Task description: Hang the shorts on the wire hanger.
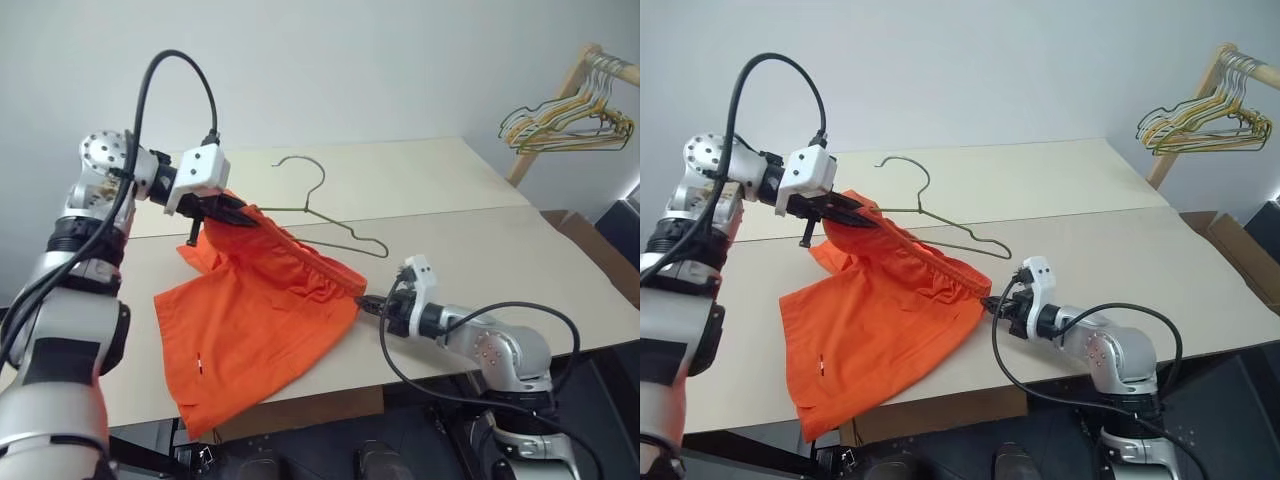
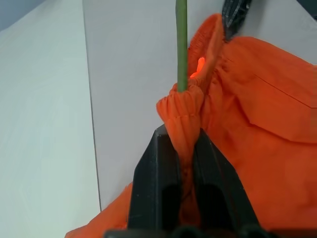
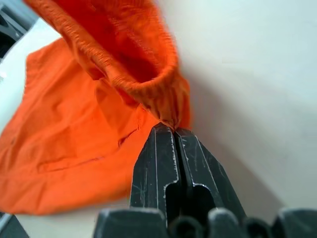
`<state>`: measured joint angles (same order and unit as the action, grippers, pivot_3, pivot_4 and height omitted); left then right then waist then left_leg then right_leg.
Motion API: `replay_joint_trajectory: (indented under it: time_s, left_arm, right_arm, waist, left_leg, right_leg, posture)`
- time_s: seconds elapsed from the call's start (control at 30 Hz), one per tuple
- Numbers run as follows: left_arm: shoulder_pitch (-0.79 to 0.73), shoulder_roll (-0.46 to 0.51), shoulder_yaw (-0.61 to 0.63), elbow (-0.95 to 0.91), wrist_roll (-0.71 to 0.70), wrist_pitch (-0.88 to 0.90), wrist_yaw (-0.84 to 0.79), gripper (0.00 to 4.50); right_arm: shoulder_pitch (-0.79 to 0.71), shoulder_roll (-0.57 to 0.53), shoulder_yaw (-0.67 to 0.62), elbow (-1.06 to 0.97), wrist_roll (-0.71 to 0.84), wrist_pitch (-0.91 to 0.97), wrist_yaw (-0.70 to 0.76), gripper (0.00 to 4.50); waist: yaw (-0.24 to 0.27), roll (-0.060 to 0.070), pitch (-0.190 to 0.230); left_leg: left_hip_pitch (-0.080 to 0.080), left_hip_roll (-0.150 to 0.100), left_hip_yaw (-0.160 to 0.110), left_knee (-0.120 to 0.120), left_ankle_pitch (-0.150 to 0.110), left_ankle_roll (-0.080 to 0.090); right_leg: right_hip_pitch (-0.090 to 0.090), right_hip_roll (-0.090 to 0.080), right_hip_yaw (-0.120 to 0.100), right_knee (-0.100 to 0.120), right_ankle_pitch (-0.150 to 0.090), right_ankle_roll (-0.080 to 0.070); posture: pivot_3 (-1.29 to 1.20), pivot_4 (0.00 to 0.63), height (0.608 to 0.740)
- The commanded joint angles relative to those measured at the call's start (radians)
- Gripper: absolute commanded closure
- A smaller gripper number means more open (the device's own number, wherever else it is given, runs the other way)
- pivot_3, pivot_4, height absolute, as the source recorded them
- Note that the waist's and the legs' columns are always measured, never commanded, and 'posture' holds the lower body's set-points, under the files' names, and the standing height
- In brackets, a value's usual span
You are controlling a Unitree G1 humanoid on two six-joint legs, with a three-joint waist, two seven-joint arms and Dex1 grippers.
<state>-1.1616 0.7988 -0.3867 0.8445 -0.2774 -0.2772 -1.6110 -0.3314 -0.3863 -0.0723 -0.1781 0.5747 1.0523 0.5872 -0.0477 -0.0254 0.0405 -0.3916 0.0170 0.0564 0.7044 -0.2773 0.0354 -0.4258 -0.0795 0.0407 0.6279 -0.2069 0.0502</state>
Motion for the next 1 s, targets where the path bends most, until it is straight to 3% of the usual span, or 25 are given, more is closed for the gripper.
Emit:
replay_joint_trajectory:
  time_s: [0.03,0.37,0.5,0.73,1.0]
  left_arm:
    - [-0.012,0.049,-0.018,-0.053,-0.08,0.021,-0.003,4.5]
    - [0.001,0.094,-0.089,-0.055,-0.136,-0.015,-0.003,4.5]
    - [-0.007,0.086,-0.092,-0.006,-0.05,-0.051,-0.003,4.5]
    - [-0.021,0.033,-0.032,0.058,0.069,-0.107,-0.003,4.5]
    - [-0.064,-0.05,0.024,0.06,0.188,-0.153,0.064,4.5]
  right_arm:
    - [-0.02,-0.076,-0.026,0.014,0.0,-0.062,0.065,4.44]
    - [-0.057,-0.197,0.017,0.106,-0.034,-0.153,0.181,4.44]
    - [-0.057,-0.22,0.026,0.111,-0.051,-0.197,0.204,4.44]
    - [-0.018,-0.355,0.105,0.039,-0.202,-0.464,0.302,4.44]
    - [-0.203,-0.531,0.191,0.019,-0.359,-0.64,0.441,4.44]
  waist:
    - [0.002,0.0,0.0]
    - [0.0,0.0,0.0]
    - [0.002,0.0,0.0]
    - [0.008,0.0,0.0]
    - [0.0,0.0,0.0]
  left_leg:
    - [0.0,0.0,0.0,0.0,0.0,0.0]
    - [0.001,0.001,0.003,0.0,0.0,0.0]
    - [0.001,0.0,0.004,0.0,0.0,0.0]
    - [0.0,0.0,0.005,0.001,0.0,0.0]
    - [0.0,0.0,0.006,0.001,0.0,0.0]
  right_leg:
    - [0.0,0.0,0.0,0.0,0.0,0.0]
    - [0.001,0.001,0.0,-0.001,0.0,0.0]
    - [0.001,0.001,0.0,-0.002,0.0,0.0]
    - [0.001,0.001,0.0,-0.002,0.0,0.0]
    - [0.0,0.001,0.0,-0.002,0.0,0.0]
  posture:
    - [-0.04,0.0,0.74]
    - [-0.03,0.0,0.74]
    - [-0.03,0.0,0.74]
    - [-0.05,0.0,0.74]
    - [-0.08,0.0,0.74]
